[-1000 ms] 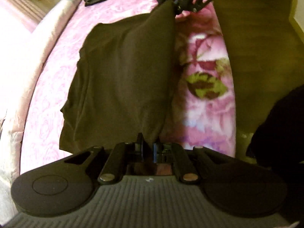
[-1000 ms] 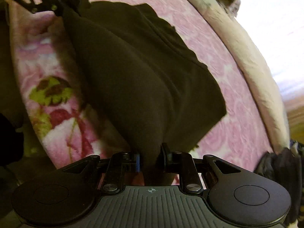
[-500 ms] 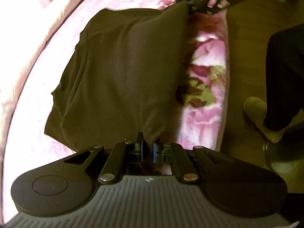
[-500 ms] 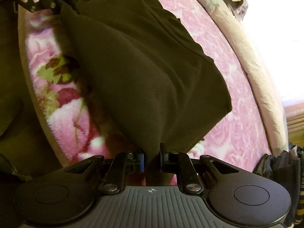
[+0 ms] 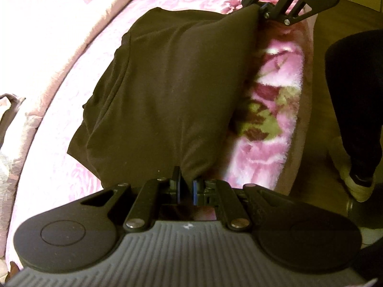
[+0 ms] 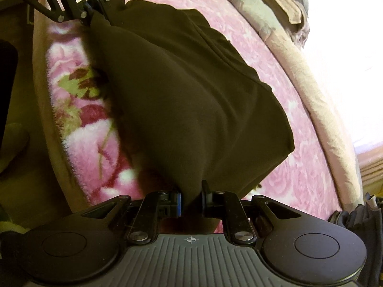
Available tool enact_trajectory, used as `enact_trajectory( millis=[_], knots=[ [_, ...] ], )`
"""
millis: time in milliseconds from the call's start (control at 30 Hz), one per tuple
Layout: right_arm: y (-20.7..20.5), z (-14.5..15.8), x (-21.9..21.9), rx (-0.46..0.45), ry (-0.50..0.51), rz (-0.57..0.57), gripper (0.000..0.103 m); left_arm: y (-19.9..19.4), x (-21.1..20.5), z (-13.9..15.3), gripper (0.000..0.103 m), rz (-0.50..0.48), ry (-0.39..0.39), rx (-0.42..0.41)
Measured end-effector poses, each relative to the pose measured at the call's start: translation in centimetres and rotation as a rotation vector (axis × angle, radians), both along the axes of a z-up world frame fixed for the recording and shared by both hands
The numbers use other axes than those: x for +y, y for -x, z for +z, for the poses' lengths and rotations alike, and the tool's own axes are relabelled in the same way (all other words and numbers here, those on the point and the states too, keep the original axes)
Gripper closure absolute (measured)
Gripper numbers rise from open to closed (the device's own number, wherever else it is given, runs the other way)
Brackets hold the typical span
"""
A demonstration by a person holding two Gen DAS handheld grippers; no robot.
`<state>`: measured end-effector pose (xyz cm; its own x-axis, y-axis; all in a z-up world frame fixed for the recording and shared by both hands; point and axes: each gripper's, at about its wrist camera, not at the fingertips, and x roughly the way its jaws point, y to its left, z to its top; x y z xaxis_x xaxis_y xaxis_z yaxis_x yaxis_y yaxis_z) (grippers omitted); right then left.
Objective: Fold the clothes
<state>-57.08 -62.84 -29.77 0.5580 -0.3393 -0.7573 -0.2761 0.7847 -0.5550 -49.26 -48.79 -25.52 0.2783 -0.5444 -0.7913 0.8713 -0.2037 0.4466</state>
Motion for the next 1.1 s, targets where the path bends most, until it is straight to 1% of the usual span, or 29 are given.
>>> enact_trajectory(
  millis=[233,367,433,533,667,767,833,867,900,967,1100],
  knots=[
    [1.3,-1.5,-0.1,-0.095,0.009,0.024,0.090,1.4,0.8,-1.4,0.097,0.024,0.073,-0.087],
    [2.2,-1.9,-0.2,-0.165,-0.002,0.018,0.090,2.5,0.8,-2.1,0.097,0.053,0.093,-0.157],
    [2.7,-1.9,-0.1,-0.196,-0.014,0.000,0.090,3.2,0.6,-2.2,0.097,0.076,0.080,-0.194],
    [3.2,-1.7,0.3,-0.216,-0.022,-0.033,0.090,4.0,0.1,-2.1,0.097,0.124,0.049,-0.226],
    [4.1,-1.1,1.0,-0.235,-0.031,-0.071,0.090,4.8,0.1,-2.1,0.094,0.175,0.021,-0.251],
    [5.3,-0.5,1.1,-0.270,-0.053,-0.091,0.089,5.1,0.5,-1.9,0.093,0.195,0.012,-0.247],
    [6.0,0.0,0.9,-0.288,-0.071,-0.116,0.062,5.1,0.7,-1.7,0.091,0.208,0.009,-0.238],
    [6.3,0.2,0.8,-0.298,-0.081,-0.128,0.035,5.1,0.8,-1.6,0.090,0.213,0.010,-0.233],
    [6.7,0.5,0.6,-0.308,-0.106,-0.145,0.031,5.0,0.9,-1.5,0.090,0.217,0.013,-0.227],
    [7.5,1.2,0.0,-0.327,-0.162,-0.185,0.031,4.9,1.1,-1.4,0.090,0.225,0.021,-0.215],
    [9.0,2.6,-1.0,-0.362,-0.220,-0.259,0.031,5.1,1.3,-1.5,0.090,0.230,0.029,-0.205]
  ],
)
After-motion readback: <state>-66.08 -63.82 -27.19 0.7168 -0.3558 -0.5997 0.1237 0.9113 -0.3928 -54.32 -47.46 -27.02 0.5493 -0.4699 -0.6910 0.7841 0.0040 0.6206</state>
